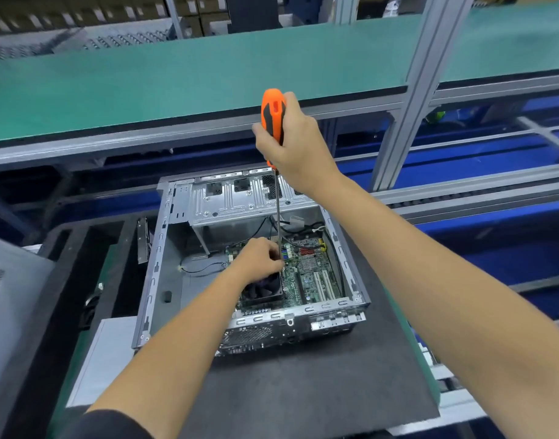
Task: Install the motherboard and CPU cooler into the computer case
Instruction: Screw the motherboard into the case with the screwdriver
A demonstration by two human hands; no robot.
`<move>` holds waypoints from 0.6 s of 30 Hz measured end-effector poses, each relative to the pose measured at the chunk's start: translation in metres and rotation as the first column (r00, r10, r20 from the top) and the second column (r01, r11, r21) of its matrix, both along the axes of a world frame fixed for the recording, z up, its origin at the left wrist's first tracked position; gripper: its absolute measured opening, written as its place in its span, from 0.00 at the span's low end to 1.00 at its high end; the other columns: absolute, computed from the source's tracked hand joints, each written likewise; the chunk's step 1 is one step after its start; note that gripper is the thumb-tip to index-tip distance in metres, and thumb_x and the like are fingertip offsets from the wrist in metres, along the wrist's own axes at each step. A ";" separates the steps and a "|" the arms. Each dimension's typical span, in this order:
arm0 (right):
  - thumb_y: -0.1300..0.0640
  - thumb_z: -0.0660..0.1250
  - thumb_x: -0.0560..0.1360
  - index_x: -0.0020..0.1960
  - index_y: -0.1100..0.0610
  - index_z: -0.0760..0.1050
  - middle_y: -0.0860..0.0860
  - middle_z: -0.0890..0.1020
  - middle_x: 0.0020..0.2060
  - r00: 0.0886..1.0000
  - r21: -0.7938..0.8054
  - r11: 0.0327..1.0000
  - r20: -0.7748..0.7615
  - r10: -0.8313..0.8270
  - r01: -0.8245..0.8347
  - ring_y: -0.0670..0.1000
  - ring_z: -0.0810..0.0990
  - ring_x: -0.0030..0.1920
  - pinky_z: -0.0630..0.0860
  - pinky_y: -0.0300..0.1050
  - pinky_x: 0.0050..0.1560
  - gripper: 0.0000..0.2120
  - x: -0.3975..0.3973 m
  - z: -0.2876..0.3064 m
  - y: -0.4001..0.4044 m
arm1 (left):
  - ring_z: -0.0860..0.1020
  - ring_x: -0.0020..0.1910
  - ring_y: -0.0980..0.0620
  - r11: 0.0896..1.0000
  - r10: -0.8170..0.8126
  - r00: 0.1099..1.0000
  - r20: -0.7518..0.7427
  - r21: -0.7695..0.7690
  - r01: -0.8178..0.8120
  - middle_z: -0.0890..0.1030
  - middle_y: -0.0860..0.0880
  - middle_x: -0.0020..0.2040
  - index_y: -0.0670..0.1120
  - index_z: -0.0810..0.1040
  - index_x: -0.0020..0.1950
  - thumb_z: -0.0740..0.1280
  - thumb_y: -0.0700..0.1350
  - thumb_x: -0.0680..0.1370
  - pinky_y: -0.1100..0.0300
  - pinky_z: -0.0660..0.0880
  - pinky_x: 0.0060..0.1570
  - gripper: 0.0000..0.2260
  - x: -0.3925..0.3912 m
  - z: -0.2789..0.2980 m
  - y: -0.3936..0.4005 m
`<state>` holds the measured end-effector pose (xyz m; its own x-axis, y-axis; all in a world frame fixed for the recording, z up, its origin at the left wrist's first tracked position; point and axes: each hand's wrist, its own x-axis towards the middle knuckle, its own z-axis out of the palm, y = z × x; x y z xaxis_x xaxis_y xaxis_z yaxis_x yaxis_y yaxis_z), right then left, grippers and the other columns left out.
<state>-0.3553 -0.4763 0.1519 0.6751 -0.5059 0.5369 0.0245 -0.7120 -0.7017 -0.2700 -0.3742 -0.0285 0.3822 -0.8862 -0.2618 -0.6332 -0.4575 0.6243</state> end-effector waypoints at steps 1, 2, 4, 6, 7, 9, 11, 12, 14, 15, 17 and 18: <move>0.53 0.63 0.78 0.45 0.55 0.61 0.47 0.65 0.28 1.000 0.000 1.000 -0.003 0.006 -0.006 0.46 0.62 0.26 0.62 0.38 0.28 0.11 0.000 -0.001 0.000 | 0.75 0.28 0.56 1.000 0.007 1.000 -0.018 -0.022 -0.007 0.81 0.49 0.34 0.45 0.81 0.37 0.70 0.45 0.73 0.63 0.71 0.30 0.06 0.002 0.000 0.004; 0.53 0.63 0.79 0.45 0.55 0.61 0.47 0.66 0.28 1.000 -0.003 1.000 -0.011 0.013 -0.013 0.46 0.62 0.26 0.62 0.38 0.28 0.11 -0.001 -0.003 0.001 | 0.77 0.31 0.55 0.999 0.018 0.999 -0.048 -0.035 -0.019 0.82 0.49 0.35 0.48 0.82 0.38 0.70 0.45 0.73 0.63 0.72 0.31 0.05 0.004 -0.001 0.007; 0.54 0.63 0.79 0.46 0.57 0.62 0.49 0.67 0.29 0.999 -0.005 1.000 -0.034 0.030 -0.030 0.48 0.63 0.27 0.64 0.42 0.29 0.11 -0.003 -0.007 0.002 | 0.78 0.34 0.49 0.998 0.040 0.995 -0.096 -0.045 -0.045 0.84 0.46 0.40 0.51 0.83 0.41 0.67 0.41 0.74 0.67 0.72 0.31 0.08 0.009 0.000 0.009; 0.54 0.63 0.79 0.48 0.59 0.63 0.50 0.67 0.29 0.998 0.000 0.999 -0.051 0.038 -0.038 0.49 0.64 0.27 0.66 0.47 0.30 0.11 -0.004 -0.010 0.003 | 0.75 0.30 0.51 0.998 0.042 0.993 -0.111 -0.039 -0.047 0.83 0.42 0.38 0.54 0.82 0.39 0.64 0.36 0.74 0.69 0.69 0.27 0.14 0.010 0.000 0.008; 0.54 0.63 0.79 0.48 0.59 0.63 0.50 0.67 0.29 0.998 0.003 0.999 -0.055 0.036 -0.036 0.49 0.64 0.27 0.67 0.48 0.30 0.11 -0.005 -0.011 0.003 | 0.73 0.27 0.52 0.999 0.037 0.992 -0.123 -0.031 -0.041 0.82 0.41 0.36 0.55 0.82 0.38 0.63 0.36 0.74 0.69 0.69 0.25 0.15 0.009 0.001 0.007; 0.54 0.63 0.80 0.49 0.59 0.63 0.51 0.67 0.29 0.998 0.010 0.999 -0.049 0.031 -0.030 0.50 0.64 0.28 0.66 0.48 0.30 0.11 -0.005 -0.011 0.003 | 0.72 0.25 0.52 0.999 0.029 0.987 -0.158 -0.014 -0.032 0.80 0.42 0.33 0.54 0.81 0.38 0.63 0.36 0.73 0.66 0.70 0.25 0.14 0.008 0.001 0.007; 0.54 0.63 0.79 0.48 0.59 0.63 0.52 0.67 0.30 0.999 0.017 0.999 -0.028 0.030 -0.029 0.50 0.64 0.28 0.64 0.45 0.30 0.11 -0.005 -0.007 0.002 | 0.76 0.30 0.48 1.000 0.024 0.987 -0.157 -0.013 -0.026 0.81 0.44 0.37 0.54 0.81 0.38 0.67 0.40 0.73 0.61 0.74 0.29 0.09 0.008 0.001 0.007; 0.54 0.63 0.79 0.47 0.59 0.62 0.52 0.67 0.30 0.999 0.015 0.999 -0.019 0.031 -0.030 0.49 0.63 0.28 0.64 0.43 0.29 0.11 -0.005 -0.005 0.001 | 0.78 0.33 0.46 1.000 0.018 0.989 -0.147 -0.013 -0.020 0.82 0.46 0.39 0.55 0.81 0.37 0.69 0.43 0.73 0.59 0.75 0.33 0.07 0.008 0.001 0.007; 0.54 0.63 0.79 0.47 0.58 0.62 0.52 0.68 0.30 1.000 0.009 1.000 -0.008 0.029 -0.029 0.49 0.64 0.28 0.64 0.43 0.29 0.11 -0.005 -0.003 0.000 | 0.80 0.37 0.45 1.000 -0.008 0.995 -0.098 -0.012 0.006 0.81 0.50 0.41 0.56 0.80 0.37 0.70 0.47 0.72 0.56 0.77 0.37 0.05 0.007 0.001 0.007; 0.54 0.63 0.79 0.47 0.58 0.63 0.52 0.68 0.30 1.000 0.009 1.000 -0.007 0.027 -0.027 0.49 0.64 0.28 0.64 0.43 0.29 0.11 -0.005 -0.002 0.000 | 0.80 0.38 0.45 1.000 -0.020 0.998 -0.066 -0.015 0.019 0.80 0.52 0.41 0.56 0.79 0.36 0.70 0.48 0.72 0.56 0.77 0.38 0.05 0.006 0.000 0.006; 0.54 0.63 0.79 0.47 0.59 0.63 0.53 0.68 0.30 0.999 0.015 0.999 -0.012 0.029 -0.029 0.50 0.64 0.28 0.64 0.44 0.29 0.11 -0.005 -0.003 0.001 | 0.80 0.38 0.49 0.999 -0.036 0.999 -0.015 -0.028 0.036 0.80 0.54 0.39 0.55 0.78 0.35 0.70 0.49 0.73 0.60 0.74 0.35 0.06 0.005 -0.001 0.006; 0.55 0.63 0.79 0.47 0.59 0.63 0.52 0.68 0.30 0.999 0.015 0.999 -0.017 0.034 -0.033 0.50 0.64 0.28 0.64 0.44 0.29 0.11 -0.004 -0.004 0.002 | 0.79 0.38 0.50 0.999 -0.041 0.999 0.006 -0.033 0.041 0.80 0.53 0.39 0.53 0.79 0.35 0.69 0.48 0.73 0.63 0.72 0.35 0.06 0.004 -0.002 0.005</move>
